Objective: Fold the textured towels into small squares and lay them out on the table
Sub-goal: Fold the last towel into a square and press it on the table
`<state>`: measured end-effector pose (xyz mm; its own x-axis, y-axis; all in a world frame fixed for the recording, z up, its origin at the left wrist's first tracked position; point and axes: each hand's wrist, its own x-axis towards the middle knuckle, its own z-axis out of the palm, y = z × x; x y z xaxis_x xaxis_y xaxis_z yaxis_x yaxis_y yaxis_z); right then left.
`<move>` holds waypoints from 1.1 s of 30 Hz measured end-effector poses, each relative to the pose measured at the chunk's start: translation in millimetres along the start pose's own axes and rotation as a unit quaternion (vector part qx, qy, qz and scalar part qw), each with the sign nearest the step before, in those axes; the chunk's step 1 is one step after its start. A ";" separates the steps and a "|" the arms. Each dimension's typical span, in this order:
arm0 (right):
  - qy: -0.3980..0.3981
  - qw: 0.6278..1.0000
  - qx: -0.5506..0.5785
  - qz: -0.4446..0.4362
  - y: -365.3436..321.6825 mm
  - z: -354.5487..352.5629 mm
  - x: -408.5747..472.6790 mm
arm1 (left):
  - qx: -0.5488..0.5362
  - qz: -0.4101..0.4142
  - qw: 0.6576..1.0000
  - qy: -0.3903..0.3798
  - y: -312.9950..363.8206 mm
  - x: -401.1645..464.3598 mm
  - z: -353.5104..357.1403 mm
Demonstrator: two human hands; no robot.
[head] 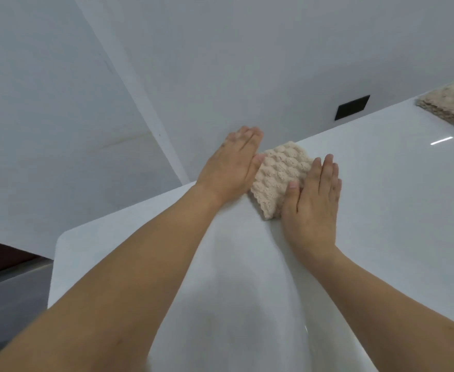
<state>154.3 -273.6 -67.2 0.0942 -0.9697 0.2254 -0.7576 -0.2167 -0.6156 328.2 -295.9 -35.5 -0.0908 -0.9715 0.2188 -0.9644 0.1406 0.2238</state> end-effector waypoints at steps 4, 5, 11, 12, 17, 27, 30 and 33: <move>-0.034 0.997 0.039 -0.056 -16.3 -11.1 -16.5 | 0.001 -0.062 0.998 0.012 -0.3 -46.1 -19.1; -0.045 0.996 0.043 -0.066 -20.9 -13.3 -22.1 | 0.000 -0.074 0.997 0.010 -0.3 -57.6 -23.1; -0.117 0.981 0.033 -0.150 -31.3 -23.9 -53.9 | 0.015 -0.110 0.994 0.012 -1.0 -113.6 -40.7; -0.126 0.979 0.033 -0.156 -32.6 -25.5 -58.0 | 0.015 -0.115 0.993 0.010 -1.1 -121.1 -43.7; -0.159 0.975 0.071 -0.137 -55.8 -26.5 -87.8 | -0.014 -0.145 0.989 0.007 -7.0 -161.6 -58.8; -0.221 0.957 0.166 -0.085 -116.4 -18.1 -196.5 | -0.122 -0.239 0.963 -0.006 -29.2 -280.8 -95.6; -0.241 0.951 0.180 -0.071 -125.7 -19.1 -220.0 | -0.158 -0.251 0.955 -0.005 -31.1 -315.1 -100.1; -0.261 0.945 0.187 -0.061 -127.3 -20.6 -238.7 | -0.203 -0.271 0.941 0.001 -27.8 -343.1 -103.4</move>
<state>215.0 -12.2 -27.1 0.5451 -0.8378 -0.0309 -0.4493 -0.2608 -0.8545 411.9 53.2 -18.6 0.3872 -0.9215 -0.0300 -0.6945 -0.3130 0.6479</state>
